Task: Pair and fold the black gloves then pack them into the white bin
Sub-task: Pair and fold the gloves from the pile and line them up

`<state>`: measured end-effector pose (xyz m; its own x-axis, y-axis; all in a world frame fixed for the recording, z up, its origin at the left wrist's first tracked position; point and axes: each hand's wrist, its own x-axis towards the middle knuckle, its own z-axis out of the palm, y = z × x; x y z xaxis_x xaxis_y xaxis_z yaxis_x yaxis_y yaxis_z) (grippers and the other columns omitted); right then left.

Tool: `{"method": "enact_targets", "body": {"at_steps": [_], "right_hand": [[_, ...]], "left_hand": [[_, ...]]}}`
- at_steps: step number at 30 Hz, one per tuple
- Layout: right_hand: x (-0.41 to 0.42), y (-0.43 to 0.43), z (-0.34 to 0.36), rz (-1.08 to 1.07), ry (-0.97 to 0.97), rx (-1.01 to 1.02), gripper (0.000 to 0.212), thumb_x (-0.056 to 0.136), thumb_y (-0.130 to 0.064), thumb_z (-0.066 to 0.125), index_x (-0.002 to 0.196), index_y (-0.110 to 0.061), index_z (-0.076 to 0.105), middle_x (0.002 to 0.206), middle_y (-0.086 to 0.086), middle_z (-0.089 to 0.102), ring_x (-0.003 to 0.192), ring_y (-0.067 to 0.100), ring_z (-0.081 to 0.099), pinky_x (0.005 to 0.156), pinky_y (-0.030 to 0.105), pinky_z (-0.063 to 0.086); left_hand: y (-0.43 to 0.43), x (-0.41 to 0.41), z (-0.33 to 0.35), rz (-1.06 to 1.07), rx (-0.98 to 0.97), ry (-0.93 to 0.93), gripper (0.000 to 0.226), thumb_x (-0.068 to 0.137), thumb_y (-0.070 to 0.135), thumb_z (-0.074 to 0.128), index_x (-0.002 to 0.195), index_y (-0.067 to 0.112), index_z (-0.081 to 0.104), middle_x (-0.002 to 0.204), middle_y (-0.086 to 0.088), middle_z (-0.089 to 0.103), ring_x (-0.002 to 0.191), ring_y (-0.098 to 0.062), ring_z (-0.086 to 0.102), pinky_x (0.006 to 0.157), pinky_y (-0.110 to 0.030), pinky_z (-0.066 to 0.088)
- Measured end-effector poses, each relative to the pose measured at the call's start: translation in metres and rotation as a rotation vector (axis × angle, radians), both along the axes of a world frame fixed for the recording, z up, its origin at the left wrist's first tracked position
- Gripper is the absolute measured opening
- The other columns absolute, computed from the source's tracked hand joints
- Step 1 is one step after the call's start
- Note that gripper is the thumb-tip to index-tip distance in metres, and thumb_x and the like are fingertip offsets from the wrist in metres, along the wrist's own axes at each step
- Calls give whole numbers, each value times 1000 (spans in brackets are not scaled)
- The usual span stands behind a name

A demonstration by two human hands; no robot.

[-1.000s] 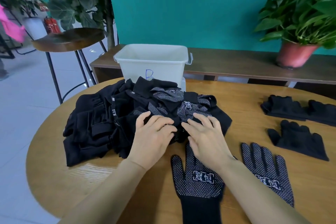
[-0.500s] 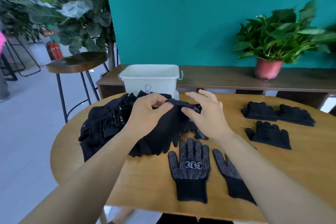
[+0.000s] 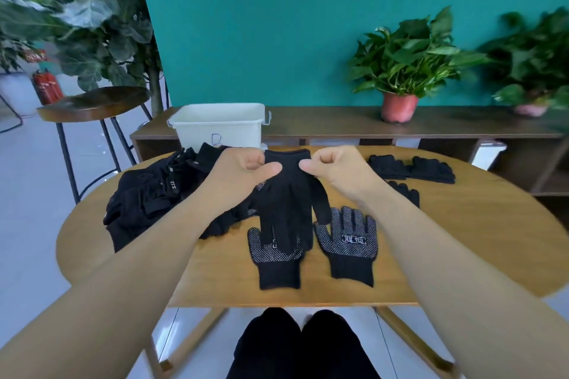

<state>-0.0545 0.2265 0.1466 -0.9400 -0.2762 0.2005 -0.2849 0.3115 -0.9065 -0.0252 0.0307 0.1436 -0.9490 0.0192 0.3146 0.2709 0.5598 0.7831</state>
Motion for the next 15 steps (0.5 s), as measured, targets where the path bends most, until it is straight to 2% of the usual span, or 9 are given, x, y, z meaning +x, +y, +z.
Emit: {"method": "enact_targets", "body": {"at_steps": [2, 4, 7, 8, 9, 10, 11, 13, 15], "right_hand": [[5, 6, 0, -8, 6, -2, 27, 91, -17, 67, 70, -5, 57, 67, 9, 46, 59, 14, 36, 51, 22, 30], [7, 10, 0, -10, 16, -6, 30, 91, -17, 68, 65, -7, 56, 66, 8, 49, 61, 14, 40, 56, 22, 35], [7, 12, -3, -39, 21, -17, 44, 91, -17, 69, 52, -16, 47, 54, -4, 42, 52, 9, 34, 52, 21, 31], [5, 12, -7, -60, 28, -24, 47, 90, -18, 70, 50, -18, 45, 52, -5, 39, 51, 9, 32, 53, 22, 31], [3, 11, -10, -93, 41, -26, 47, 89, -23, 71, 49, -17, 46, 52, -5, 40, 53, 10, 34, 58, 26, 34], [1, 9, -14, -139, 61, -22, 44, 87, -29, 71, 51, -16, 50, 52, -5, 43, 55, 12, 38, 65, 31, 38], [-1, 8, -17, -197, 92, -6, 40, 85, -33, 71, 54, -16, 54, 52, -4, 46, 57, 14, 42, 74, 37, 42], [-2, 4, -21, -319, 204, 44, 36, 84, -34, 70, 58, -14, 58, 55, -1, 51, 61, 15, 47, 87, 45, 44], [4, -3, -20, -385, 336, 96, 45, 84, -30, 72, 46, -20, 50, 54, -12, 49, 71, 13, 47, 85, 39, 35]], "left_hand": [[4, 0, -2, -12, 19, 12, 46, 89, 25, 71, 59, 12, 38, 46, 9, 28, 45, -7, 23, 44, -15, 20], [9, 1, -1, -16, 18, 6, 45, 89, 25, 71, 60, 11, 39, 47, 8, 29, 46, -6, 23, 46, -15, 20], [15, 2, 0, 32, 18, -17, 43, 88, 24, 73, 56, 15, 44, 43, 15, 41, 43, -3, 35, 50, -13, 32], [17, 2, -1, 79, 18, -5, 38, 87, 26, 74, 57, 21, 51, 47, 18, 50, 48, 1, 46, 60, -14, 42], [18, 1, -3, 150, 0, 34, 31, 85, 31, 75, 61, 28, 56, 57, 20, 59, 61, 3, 57, 75, -22, 49], [20, 0, -5, 245, -32, 76, 24, 84, 36, 75, 66, 33, 60, 67, 22, 63, 76, 0, 63, 88, -31, 49], [24, 1, -4, 331, -60, 108, 21, 83, 40, 74, 69, 36, 60, 73, 23, 64, 84, -2, 65, 94, -33, 45], [33, 5, -5, 375, -89, 125, 19, 82, 45, 73, 72, 38, 59, 74, 24, 63, 87, 1, 64, 95, -31, 43], [45, 9, -10, 256, -46, 85, 19, 73, 54, 74, 76, 39, 63, 78, 23, 68, 85, 8, 63, 97, -34, 47]]}}
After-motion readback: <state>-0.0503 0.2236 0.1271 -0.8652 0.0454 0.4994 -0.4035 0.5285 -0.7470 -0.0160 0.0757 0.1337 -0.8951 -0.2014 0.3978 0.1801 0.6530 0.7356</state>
